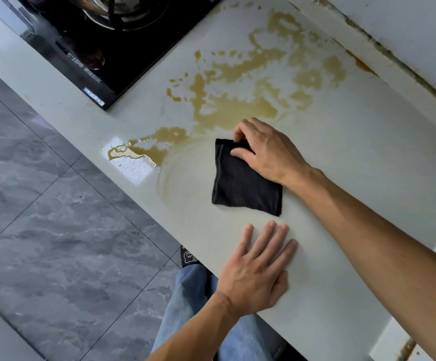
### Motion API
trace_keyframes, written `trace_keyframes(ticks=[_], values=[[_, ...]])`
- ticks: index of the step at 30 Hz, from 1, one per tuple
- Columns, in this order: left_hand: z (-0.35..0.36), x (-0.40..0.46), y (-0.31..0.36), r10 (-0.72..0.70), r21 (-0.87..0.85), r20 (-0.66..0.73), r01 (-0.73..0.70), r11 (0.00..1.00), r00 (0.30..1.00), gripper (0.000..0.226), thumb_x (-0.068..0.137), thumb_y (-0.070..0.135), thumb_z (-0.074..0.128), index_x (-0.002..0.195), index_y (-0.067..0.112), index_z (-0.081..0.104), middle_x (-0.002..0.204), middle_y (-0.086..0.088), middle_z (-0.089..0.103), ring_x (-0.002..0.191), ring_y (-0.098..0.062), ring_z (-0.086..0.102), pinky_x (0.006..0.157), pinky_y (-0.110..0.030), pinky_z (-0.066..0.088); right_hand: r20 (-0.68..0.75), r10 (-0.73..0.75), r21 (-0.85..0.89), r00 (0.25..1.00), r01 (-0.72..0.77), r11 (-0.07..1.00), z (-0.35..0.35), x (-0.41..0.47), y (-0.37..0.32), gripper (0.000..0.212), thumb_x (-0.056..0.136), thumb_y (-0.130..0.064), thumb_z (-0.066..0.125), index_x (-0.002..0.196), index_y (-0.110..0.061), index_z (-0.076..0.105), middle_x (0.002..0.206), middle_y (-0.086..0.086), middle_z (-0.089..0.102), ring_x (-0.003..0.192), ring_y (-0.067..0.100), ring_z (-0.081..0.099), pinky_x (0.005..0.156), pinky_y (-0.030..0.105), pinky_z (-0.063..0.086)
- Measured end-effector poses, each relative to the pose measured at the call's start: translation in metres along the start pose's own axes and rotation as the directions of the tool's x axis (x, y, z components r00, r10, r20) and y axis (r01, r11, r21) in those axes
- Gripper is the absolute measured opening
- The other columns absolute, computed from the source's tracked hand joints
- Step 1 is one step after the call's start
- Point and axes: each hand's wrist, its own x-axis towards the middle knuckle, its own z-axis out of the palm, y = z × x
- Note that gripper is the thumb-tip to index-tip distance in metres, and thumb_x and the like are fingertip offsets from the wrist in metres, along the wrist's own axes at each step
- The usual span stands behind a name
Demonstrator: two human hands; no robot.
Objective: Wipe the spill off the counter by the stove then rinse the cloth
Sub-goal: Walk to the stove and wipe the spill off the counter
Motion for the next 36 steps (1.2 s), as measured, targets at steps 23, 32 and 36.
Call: trace_keyframes(ticks=[23,32,36], values=[[0.0,0.0,0.0,-0.006,0.013,-0.019,0.006,1.0,1.0,0.064,0.101,0.041,0.053,0.161,0.019,0.045,0.176,-0.01,0.028,0.167,-0.032,0.016,0.131,-0.063,0.018,0.121,-0.099,0.043,0.988,0.095,0.995,-0.017,-0.005,0.007,0.048,0.099,-0.073,0.044,0.121,-0.031,0.052,0.1,-0.01,0.068,0.088,0.019,0.068,0.074,0.035,0.049],[0.001,-0.001,0.0,-0.005,0.003,-0.026,0.005,1.0,1.0,0.066,0.1,0.042,0.055,0.161,0.02,0.045,0.177,-0.01,0.027,0.166,-0.032,0.017,0.131,-0.062,0.018,0.085,-0.158,0.012,0.984,0.158,0.987,-0.028,-0.028,0.0,0.025,0.103,-0.049,0.051,0.112,-0.026,0.048,0.066,-0.022,0.041,0.065,0.019,0.045,0.068,0.033,0.04],[0.001,-0.001,0.0,0.001,0.006,-0.018,0.0,1.0,1.0,0.066,0.101,0.042,0.054,0.162,0.019,0.043,0.177,-0.01,0.025,0.167,-0.032,0.015,0.131,-0.063,0.017,0.088,-0.093,0.144,0.992,0.08,0.986,-0.041,-0.032,-0.029,0.021,0.105,-0.047,0.054,0.112,-0.027,0.05,0.063,-0.021,0.047,0.059,0.008,0.048,0.062,0.034,0.045]])
